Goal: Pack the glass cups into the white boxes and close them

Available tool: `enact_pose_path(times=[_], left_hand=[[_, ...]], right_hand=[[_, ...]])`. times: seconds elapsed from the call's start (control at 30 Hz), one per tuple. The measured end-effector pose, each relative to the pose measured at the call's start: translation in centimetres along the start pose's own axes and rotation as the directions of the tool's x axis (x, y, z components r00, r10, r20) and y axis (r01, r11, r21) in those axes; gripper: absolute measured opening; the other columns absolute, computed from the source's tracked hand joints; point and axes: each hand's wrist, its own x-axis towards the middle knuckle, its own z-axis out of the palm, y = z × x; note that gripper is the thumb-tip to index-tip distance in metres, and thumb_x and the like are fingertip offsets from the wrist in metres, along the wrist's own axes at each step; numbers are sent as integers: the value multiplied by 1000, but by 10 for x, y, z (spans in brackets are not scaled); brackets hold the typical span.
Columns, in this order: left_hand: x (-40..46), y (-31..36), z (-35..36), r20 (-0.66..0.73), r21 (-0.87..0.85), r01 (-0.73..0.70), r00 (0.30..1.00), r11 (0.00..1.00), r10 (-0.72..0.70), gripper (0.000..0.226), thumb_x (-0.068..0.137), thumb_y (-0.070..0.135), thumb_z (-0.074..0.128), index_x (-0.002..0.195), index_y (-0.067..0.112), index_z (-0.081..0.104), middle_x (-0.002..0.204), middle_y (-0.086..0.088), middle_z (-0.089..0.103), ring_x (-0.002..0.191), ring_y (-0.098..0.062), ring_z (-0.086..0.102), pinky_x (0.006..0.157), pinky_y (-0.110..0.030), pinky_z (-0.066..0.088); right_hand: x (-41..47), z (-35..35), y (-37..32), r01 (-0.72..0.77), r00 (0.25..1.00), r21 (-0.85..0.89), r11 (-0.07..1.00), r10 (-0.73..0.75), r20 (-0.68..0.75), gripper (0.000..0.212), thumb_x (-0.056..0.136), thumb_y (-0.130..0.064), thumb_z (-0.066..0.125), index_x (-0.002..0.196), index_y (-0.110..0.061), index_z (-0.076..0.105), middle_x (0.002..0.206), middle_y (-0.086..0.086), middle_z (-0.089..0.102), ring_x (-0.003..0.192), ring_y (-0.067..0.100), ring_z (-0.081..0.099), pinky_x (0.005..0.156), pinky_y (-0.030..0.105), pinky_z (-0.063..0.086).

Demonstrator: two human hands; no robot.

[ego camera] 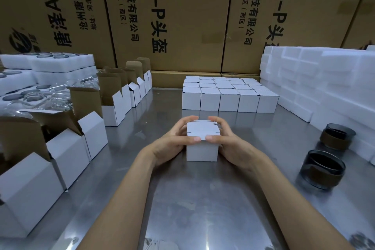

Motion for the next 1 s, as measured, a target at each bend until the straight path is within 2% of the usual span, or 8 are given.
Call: enact_pose_path(times=[0.1, 0.2, 0.33, 0.43, 0.63, 0.7, 0.83, 1.0], left_hand=[[-1, -1, -2, -58, -11, -26, 998, 1000, 25, 62, 70, 10, 77, 126, 22, 54, 114, 2, 68, 110, -15, 64, 92, -25, 51], [-1, 0, 0, -144, 3, -43, 989, 999, 43, 52, 71, 24, 82, 119, 23, 61, 110, 0, 71, 102, -18, 68, 80, -26, 55], [3, 0, 3, -216, 94, -43, 974, 995, 63, 54, 58, 51, 81, 106, 30, 68, 100, 5, 72, 99, -17, 68, 89, -37, 54], [1, 1, 3, -185, 74, -44, 981, 996, 57, 49, 62, 46, 81, 106, 29, 67, 100, 5, 72, 101, -18, 68, 90, -36, 53], [-3, 3, 3, -70, -34, -20, 997, 999, 17, 33, 77, 20, 70, 109, 22, 61, 103, 0, 71, 99, -18, 66, 89, -27, 52], [-4, 3, 3, -48, -53, -14, 999, 998, 11, 34, 78, 13, 71, 109, 21, 59, 103, -1, 69, 98, -18, 65, 90, -27, 51], [-5, 4, 4, -25, -57, -9, 1000, 998, 7, 36, 78, 12, 70, 110, 21, 57, 101, 0, 67, 97, -18, 63, 90, -28, 48], [-5, 5, 4, -24, -60, 14, 1000, 998, -15, 33, 78, 22, 64, 110, 20, 55, 108, -4, 60, 99, -20, 58, 92, -29, 44]], right_hand=[[0, -1, 1, 39, 998, -38, 998, -41, -41, 63, 69, -20, 76, 125, -26, 47, 114, 0, 65, 100, 14, 67, 78, 21, 52], [1, -1, 2, 68, 991, -98, 993, -79, -108, 53, 68, -39, 80, 114, -31, 56, 104, -2, 71, 97, 19, 69, 77, 28, 54], [2, 1, 3, 81, 981, -199, 977, -113, -160, 44, 66, -58, 76, 102, -39, 59, 99, -4, 73, 90, 16, 70, 73, 27, 52], [2, 0, 3, 80, 986, -145, 986, -99, -134, 40, 71, -47, 77, 104, -35, 59, 98, -4, 73, 89, 16, 70, 68, 22, 52], [1, -2, 4, 47, 995, -62, 997, -52, -86, 48, 70, -29, 79, 112, -29, 56, 100, -1, 71, 91, 17, 70, 70, 22, 53], [1, -3, 3, 33, 996, -60, 998, -38, -83, 47, 72, -31, 77, 113, -28, 54, 100, -3, 69, 89, 14, 69, 69, 20, 52], [3, -3, 1, -11, 997, -87, 996, 4, -78, 47, 65, -57, 71, 103, -33, 57, 91, -14, 67, 84, 5, 64, 74, 21, 45], [6, -6, 4, -26, 997, -89, 996, 19, -76, 40, 68, -44, 69, 104, -33, 54, 101, -9, 64, 84, 6, 62, 77, 25, 43]])
